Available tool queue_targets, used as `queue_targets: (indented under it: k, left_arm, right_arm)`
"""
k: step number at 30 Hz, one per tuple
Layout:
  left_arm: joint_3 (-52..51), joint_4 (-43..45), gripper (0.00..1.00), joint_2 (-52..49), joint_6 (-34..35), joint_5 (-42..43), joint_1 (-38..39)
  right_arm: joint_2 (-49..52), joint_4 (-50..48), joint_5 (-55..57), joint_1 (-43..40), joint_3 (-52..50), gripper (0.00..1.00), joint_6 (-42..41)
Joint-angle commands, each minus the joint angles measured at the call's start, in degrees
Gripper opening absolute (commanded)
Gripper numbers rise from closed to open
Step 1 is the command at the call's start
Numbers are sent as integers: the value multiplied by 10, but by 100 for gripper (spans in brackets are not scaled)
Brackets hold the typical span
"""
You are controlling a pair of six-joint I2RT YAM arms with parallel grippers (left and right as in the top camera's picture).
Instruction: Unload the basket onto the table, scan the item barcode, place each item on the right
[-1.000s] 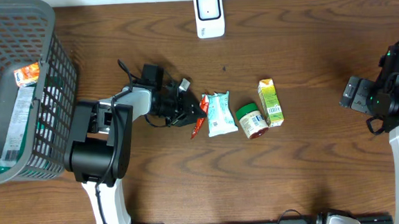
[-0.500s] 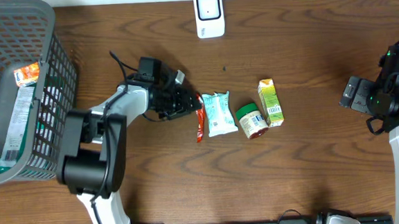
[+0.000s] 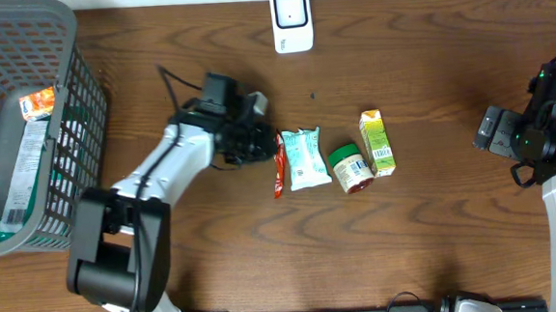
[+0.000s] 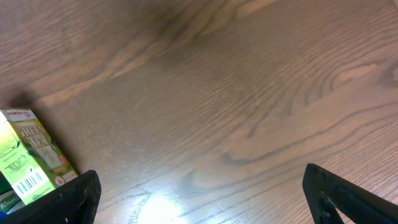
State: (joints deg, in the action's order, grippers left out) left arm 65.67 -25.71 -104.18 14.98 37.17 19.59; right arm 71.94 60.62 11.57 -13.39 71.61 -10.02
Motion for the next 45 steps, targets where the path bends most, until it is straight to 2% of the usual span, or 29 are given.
queue_targets:
  k: [1,7,9,10,11,45]
  left_arm:
    - [-7,-2,8,-14,-14,-60,30]
    - [-7,-1,9,-15,-12,-177,50]
    - [-7,-7,17,-15,-12,-208,57]
    - [-7,-8,26,-15,-12,-217,62]
    - [-7,-8,27,-15,-12,-218,65]
    - [-16,1,29,-33,-2,-235,78]
  right_arm:
    - [-3,1,4,-2,4,99,4]
    - [-3,1,4,-2,4,99,4]
    - [-3,1,4,-2,4,99,4]
    - [-3,1,4,-2,4,99,4]
    - [-3,1,4,-2,4,99,4]
    - [-3,1,4,-2,4,99,4]
